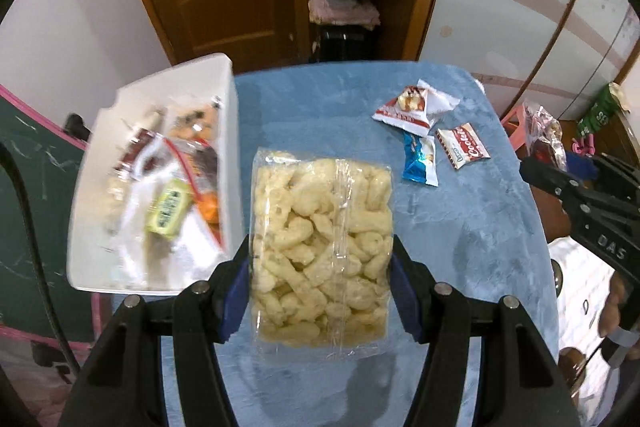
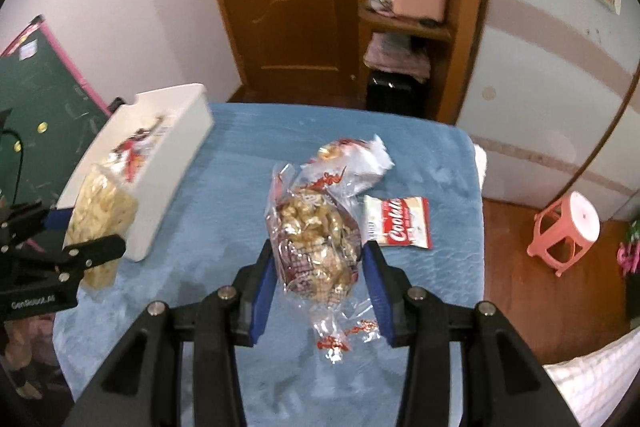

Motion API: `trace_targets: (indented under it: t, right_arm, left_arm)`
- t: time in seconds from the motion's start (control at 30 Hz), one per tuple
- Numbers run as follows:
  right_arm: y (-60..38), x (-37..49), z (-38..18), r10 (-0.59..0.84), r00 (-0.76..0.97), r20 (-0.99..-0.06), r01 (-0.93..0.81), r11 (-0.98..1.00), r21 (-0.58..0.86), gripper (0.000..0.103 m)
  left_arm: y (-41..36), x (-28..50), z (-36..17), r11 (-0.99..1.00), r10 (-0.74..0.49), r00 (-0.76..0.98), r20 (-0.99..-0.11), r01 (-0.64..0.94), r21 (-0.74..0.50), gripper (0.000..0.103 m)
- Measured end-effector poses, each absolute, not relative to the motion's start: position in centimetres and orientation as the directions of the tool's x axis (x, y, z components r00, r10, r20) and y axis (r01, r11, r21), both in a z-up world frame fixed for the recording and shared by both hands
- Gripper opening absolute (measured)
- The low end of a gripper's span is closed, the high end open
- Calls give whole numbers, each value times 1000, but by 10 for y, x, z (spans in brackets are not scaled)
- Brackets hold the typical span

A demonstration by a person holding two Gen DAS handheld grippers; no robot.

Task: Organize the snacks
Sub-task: 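Carry the puffed-snack bag and nut bag over the white box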

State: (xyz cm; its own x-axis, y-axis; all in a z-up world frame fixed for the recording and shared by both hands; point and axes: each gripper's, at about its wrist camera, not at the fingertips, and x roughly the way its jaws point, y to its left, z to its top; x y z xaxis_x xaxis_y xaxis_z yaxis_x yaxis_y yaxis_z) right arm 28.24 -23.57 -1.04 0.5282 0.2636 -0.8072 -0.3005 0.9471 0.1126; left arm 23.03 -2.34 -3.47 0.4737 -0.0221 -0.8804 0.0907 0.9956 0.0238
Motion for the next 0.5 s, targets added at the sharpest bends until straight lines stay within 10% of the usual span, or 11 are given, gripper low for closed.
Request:
trace_targets:
  t: [0.5]
  right_arm:
    - [-117, 233, 109, 305, 638, -707, -463, 886, -35, 43]
  left_arm:
    - [91, 199, 39, 978, 172, 597, -784, -5, 211, 60]
